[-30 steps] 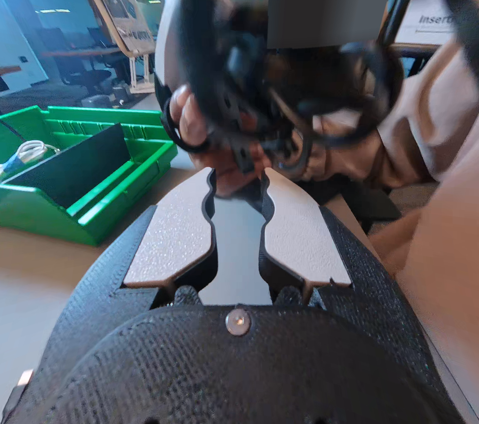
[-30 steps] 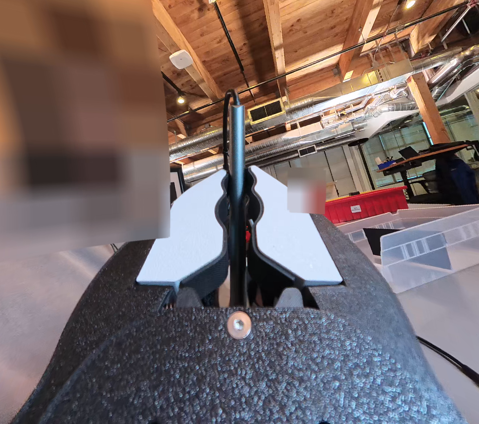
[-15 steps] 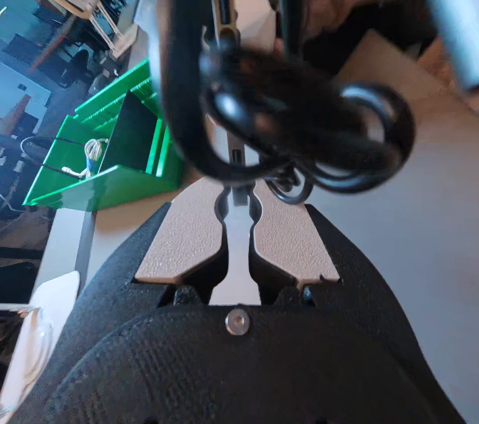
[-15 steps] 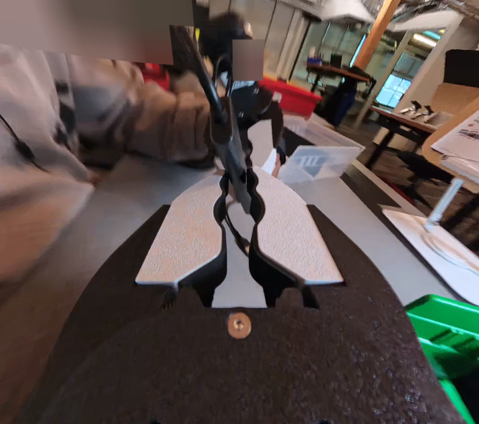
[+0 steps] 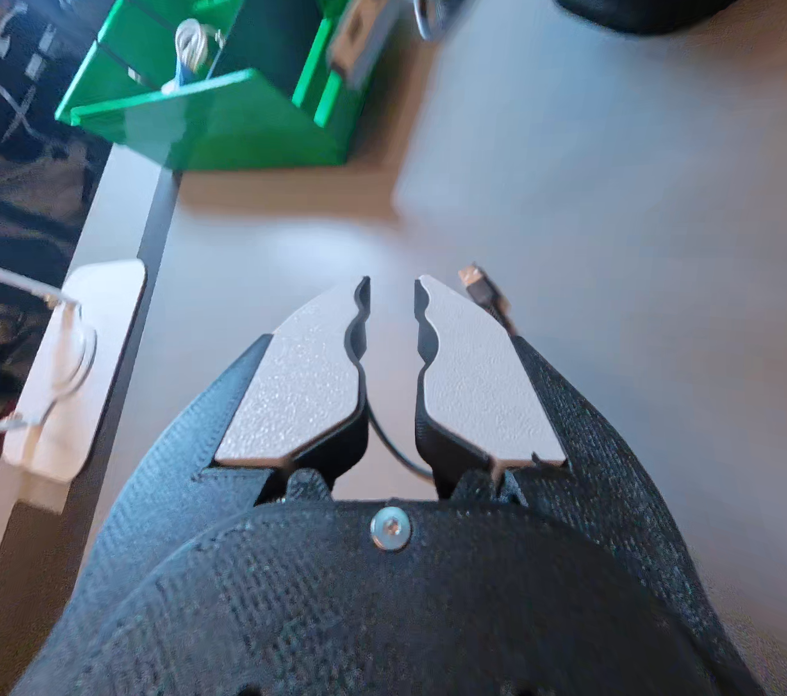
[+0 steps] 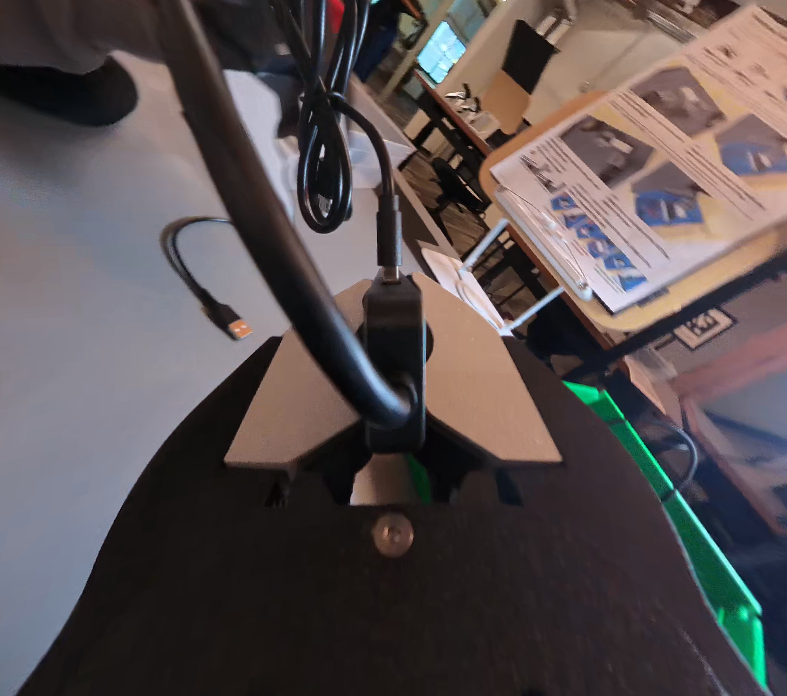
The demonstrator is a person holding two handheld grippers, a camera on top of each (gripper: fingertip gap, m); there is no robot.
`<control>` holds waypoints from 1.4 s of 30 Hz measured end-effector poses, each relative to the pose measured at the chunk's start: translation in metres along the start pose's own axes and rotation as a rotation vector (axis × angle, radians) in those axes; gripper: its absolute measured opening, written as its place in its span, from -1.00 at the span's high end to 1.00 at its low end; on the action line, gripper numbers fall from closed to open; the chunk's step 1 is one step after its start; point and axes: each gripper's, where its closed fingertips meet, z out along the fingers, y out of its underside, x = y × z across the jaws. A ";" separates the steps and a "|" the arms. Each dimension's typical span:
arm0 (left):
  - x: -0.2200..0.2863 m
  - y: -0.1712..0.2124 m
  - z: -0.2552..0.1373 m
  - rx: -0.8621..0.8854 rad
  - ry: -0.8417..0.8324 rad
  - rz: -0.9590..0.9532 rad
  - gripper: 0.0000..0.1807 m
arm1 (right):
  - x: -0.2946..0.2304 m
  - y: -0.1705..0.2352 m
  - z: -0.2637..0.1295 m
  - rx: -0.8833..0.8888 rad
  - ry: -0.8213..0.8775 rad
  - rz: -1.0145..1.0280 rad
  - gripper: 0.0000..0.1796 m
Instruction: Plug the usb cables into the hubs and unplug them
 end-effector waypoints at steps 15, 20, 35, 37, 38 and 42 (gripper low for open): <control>0.069 0.059 0.002 -0.375 0.096 -0.112 0.77 | 0.047 0.019 -0.024 -0.005 0.129 0.146 0.88; 0.068 0.070 0.002 -0.428 0.072 -0.080 0.96 | 0.049 0.018 -0.026 0.003 0.120 0.169 0.88; 0.024 0.026 -0.031 -0.137 0.156 -0.579 0.90 | 0.065 0.015 -0.040 0.079 0.122 0.341 0.88; 0.020 0.059 -0.014 -0.228 0.121 -0.565 0.77 | 0.064 0.018 -0.038 0.068 0.119 0.344 0.88; 0.018 0.065 -0.009 -0.241 0.111 -0.542 0.74 | 0.063 0.020 -0.037 0.062 0.116 0.345 0.87; 0.004 0.074 -0.001 -0.292 0.035 -0.393 0.73 | 0.059 0.027 -0.031 0.048 0.092 0.364 0.88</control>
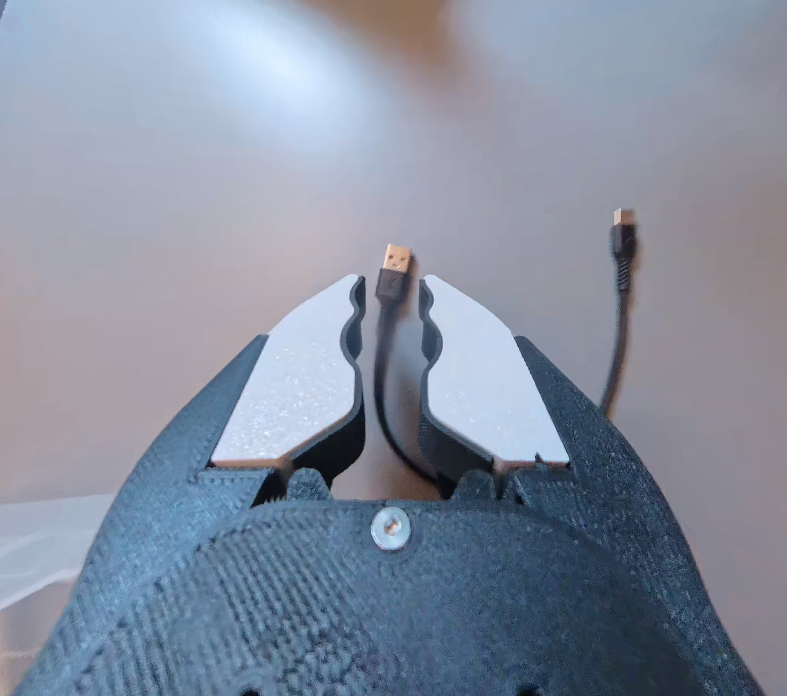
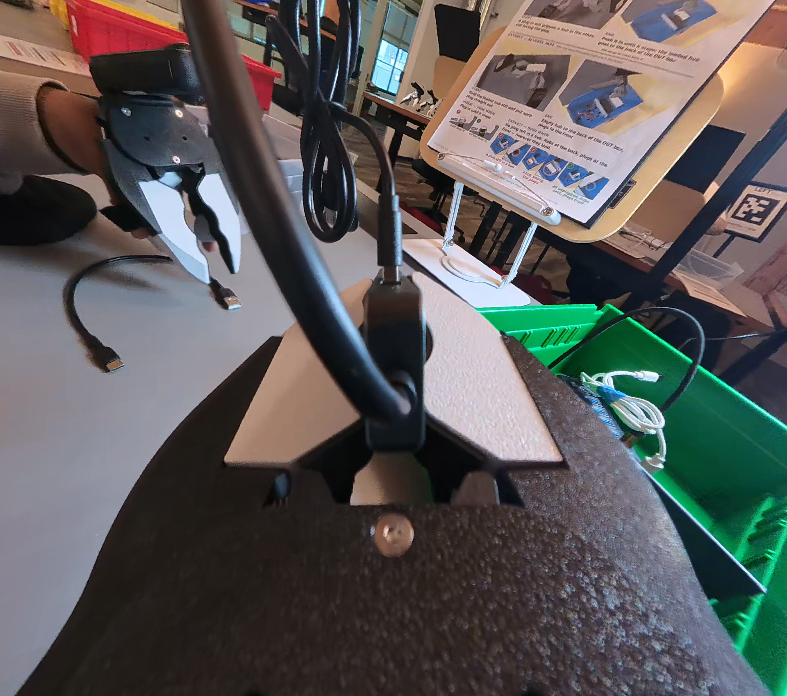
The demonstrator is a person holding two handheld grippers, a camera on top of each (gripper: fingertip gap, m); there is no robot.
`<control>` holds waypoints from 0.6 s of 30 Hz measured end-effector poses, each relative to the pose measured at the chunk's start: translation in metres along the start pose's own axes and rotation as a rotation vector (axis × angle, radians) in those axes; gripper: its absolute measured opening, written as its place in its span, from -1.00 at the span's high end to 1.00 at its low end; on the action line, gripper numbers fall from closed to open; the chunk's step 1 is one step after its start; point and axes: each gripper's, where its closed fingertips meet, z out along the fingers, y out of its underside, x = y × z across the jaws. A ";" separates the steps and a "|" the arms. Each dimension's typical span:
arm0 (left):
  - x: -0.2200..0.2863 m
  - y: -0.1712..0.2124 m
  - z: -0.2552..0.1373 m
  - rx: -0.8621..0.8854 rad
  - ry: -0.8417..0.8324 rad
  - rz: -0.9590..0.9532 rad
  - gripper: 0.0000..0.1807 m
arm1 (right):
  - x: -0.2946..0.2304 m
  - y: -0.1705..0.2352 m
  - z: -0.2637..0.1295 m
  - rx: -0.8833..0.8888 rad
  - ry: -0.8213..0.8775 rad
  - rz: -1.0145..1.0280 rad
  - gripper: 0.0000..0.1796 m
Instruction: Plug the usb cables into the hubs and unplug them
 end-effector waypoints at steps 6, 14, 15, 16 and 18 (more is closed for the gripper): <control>-0.003 0.022 0.009 -0.157 0.032 0.095 0.66 | -0.008 0.006 0.003 -0.014 -0.038 -0.024 0.87; 0.005 0.014 0.019 -0.032 0.138 0.017 0.82 | -0.034 -0.001 0.004 0.043 -0.166 -0.074 0.87; 0.005 0.013 0.019 -0.027 0.130 0.028 0.82 | -0.038 -0.002 0.004 0.049 -0.182 -0.080 0.87; 0.007 0.013 0.019 -0.030 0.126 0.041 0.82 | -0.042 -0.004 0.004 0.064 -0.202 -0.084 0.87; 0.016 0.008 0.017 -0.009 0.150 0.050 0.83 | -0.052 -0.012 0.001 0.108 -0.258 -0.055 0.88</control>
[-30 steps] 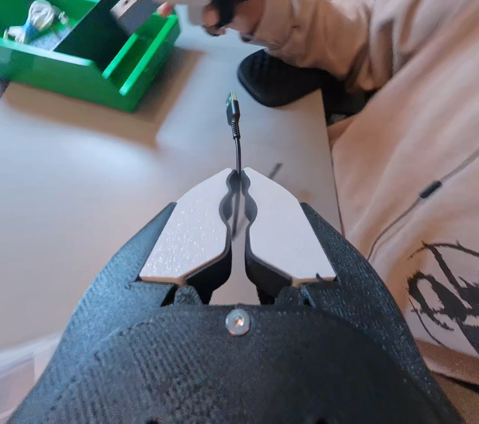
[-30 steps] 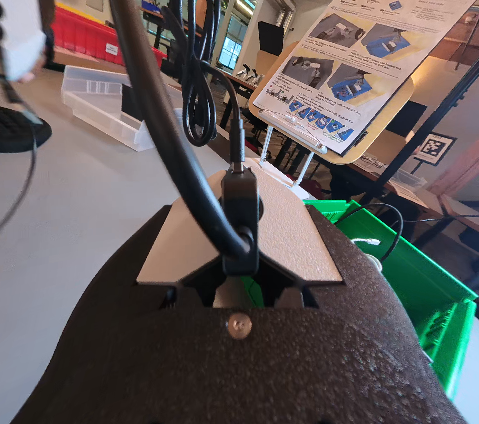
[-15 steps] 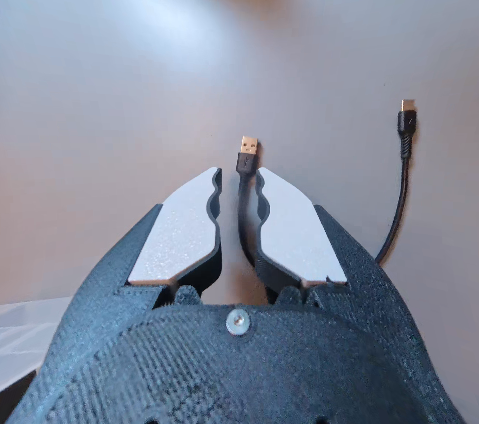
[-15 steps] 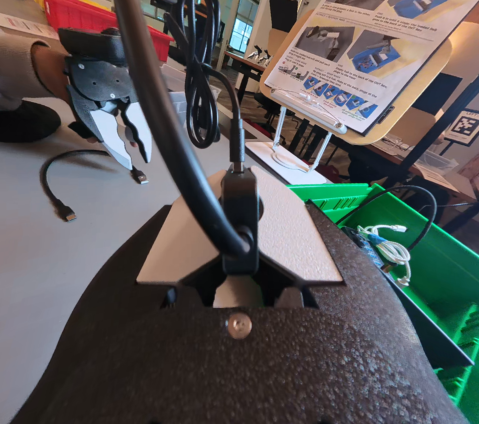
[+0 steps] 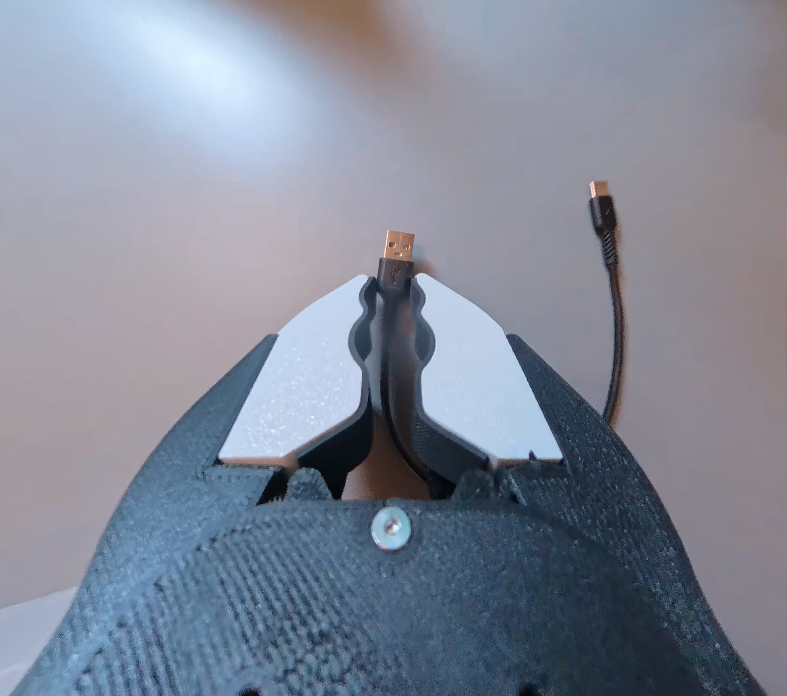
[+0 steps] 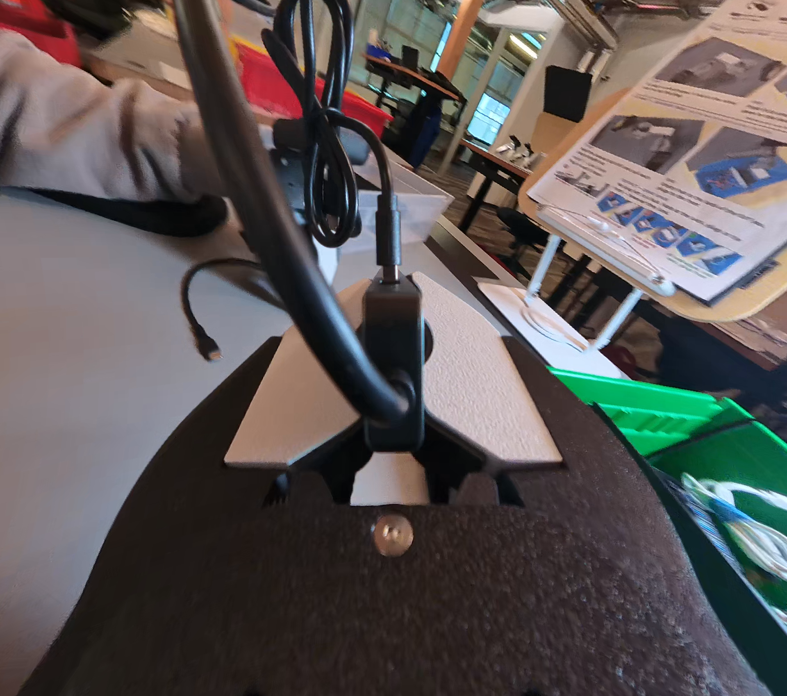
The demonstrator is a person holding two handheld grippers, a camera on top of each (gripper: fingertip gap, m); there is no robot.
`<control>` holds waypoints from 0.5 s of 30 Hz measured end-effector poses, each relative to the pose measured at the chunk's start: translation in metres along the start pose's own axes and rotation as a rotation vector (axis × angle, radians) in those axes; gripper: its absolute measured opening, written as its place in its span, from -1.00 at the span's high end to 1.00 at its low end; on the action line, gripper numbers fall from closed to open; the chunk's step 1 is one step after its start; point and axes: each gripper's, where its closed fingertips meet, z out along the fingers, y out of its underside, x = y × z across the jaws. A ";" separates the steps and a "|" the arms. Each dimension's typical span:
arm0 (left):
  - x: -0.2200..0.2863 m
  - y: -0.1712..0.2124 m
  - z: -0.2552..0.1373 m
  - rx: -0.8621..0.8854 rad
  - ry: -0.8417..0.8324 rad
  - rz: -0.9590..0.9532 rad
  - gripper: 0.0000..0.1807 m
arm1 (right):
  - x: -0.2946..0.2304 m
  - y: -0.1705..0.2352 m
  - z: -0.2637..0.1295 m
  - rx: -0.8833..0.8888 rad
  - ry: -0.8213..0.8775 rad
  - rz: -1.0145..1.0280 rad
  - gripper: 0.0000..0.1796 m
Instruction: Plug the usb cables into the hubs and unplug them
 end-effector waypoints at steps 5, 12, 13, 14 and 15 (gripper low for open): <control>0.039 -0.053 -0.019 0.229 0.167 -0.067 0.83 | -0.020 -0.029 -0.003 0.193 -0.183 0.222 0.88; 0.082 -0.100 -0.045 0.416 0.331 -0.080 0.83 | -0.035 -0.039 0.000 0.266 -0.299 0.332 0.88; 0.082 -0.102 -0.050 0.424 0.319 -0.074 0.83 | -0.038 -0.036 0.002 0.240 -0.292 0.303 0.88; 0.080 -0.103 -0.056 0.431 0.301 -0.070 0.83 | -0.039 -0.032 0.004 0.210 -0.279 0.265 0.88; 0.078 -0.104 -0.062 0.439 0.289 -0.071 0.83 | -0.041 -0.027 0.007 0.173 -0.259 0.213 0.88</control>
